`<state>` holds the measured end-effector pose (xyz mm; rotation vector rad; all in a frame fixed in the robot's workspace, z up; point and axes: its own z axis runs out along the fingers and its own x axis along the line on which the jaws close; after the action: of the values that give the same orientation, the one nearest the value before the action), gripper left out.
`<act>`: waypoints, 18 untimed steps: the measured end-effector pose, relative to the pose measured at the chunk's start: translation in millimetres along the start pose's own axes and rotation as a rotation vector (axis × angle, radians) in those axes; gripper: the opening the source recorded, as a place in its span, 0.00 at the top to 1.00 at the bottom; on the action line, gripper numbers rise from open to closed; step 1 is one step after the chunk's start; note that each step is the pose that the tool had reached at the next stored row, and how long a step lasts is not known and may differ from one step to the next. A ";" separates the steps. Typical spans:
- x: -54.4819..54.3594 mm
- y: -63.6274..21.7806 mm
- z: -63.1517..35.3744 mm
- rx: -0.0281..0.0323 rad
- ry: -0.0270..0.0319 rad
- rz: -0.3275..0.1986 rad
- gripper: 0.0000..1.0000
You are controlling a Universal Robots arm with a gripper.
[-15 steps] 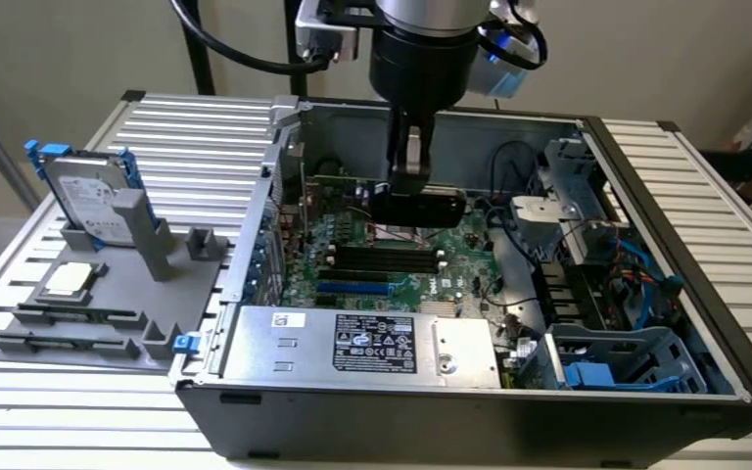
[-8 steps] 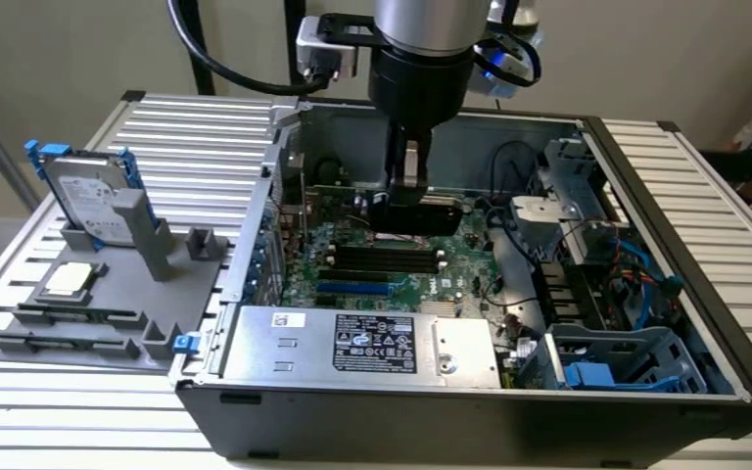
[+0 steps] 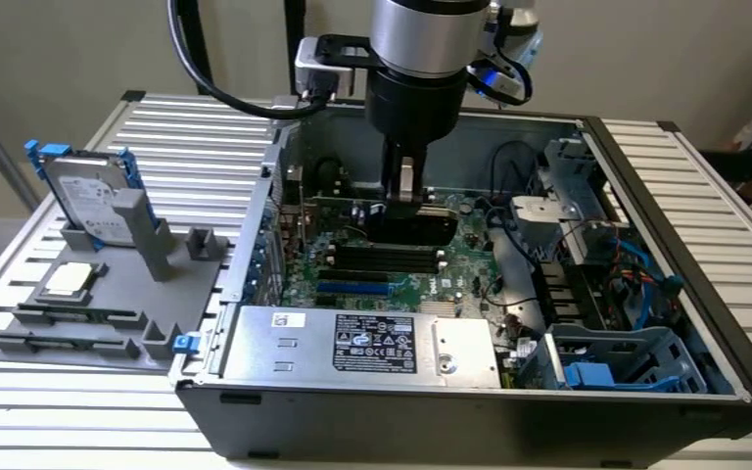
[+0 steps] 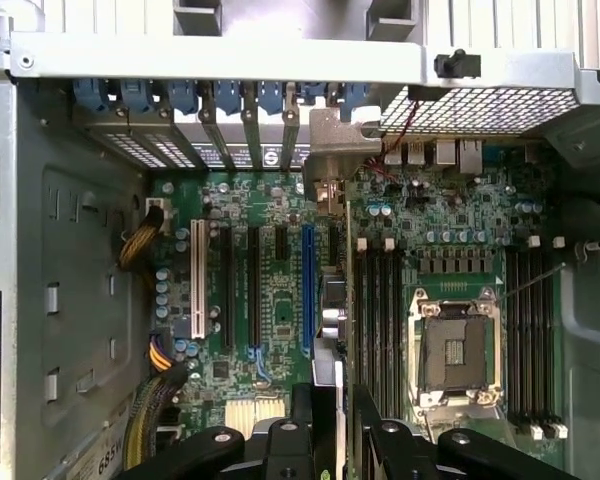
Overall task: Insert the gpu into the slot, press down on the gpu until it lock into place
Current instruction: 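Insert the gpu into the slot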
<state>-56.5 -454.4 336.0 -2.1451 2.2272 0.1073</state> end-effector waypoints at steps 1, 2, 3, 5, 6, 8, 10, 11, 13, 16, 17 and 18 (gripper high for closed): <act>0.1 0.1 0.9 -0.0009 0.0000 0.000 0.73; 0.1 0.1 0.9 -0.0012 0.0003 0.000 0.73; 0.1 0.1 0.8 -0.0013 0.0004 0.000 0.73; 0.1 0.1 0.8 -0.0014 0.0004 0.000 0.73; 0.1 0.1 0.9 -0.0013 0.0001 0.000 0.73; 0.2 0.1 1.0 -0.0013 0.0001 0.000 0.73; 0.1 0.1 0.9 -0.0013 0.0002 0.000 0.73; 0.2 0.1 1.0 -0.0012 0.0000 0.000 0.73; 0.1 0.1 1.0 -0.0013 0.0001 0.000 0.73; 0.1 0.1 0.9 -0.0013 0.0002 0.000 0.73; 0.1 0.1 1.0 -0.0013 0.0001 0.000 0.73; 0.1 0.1 1.0 -0.0013 0.0001 0.000 0.73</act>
<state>-56.7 -454.5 335.0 -2.1459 2.2277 0.1086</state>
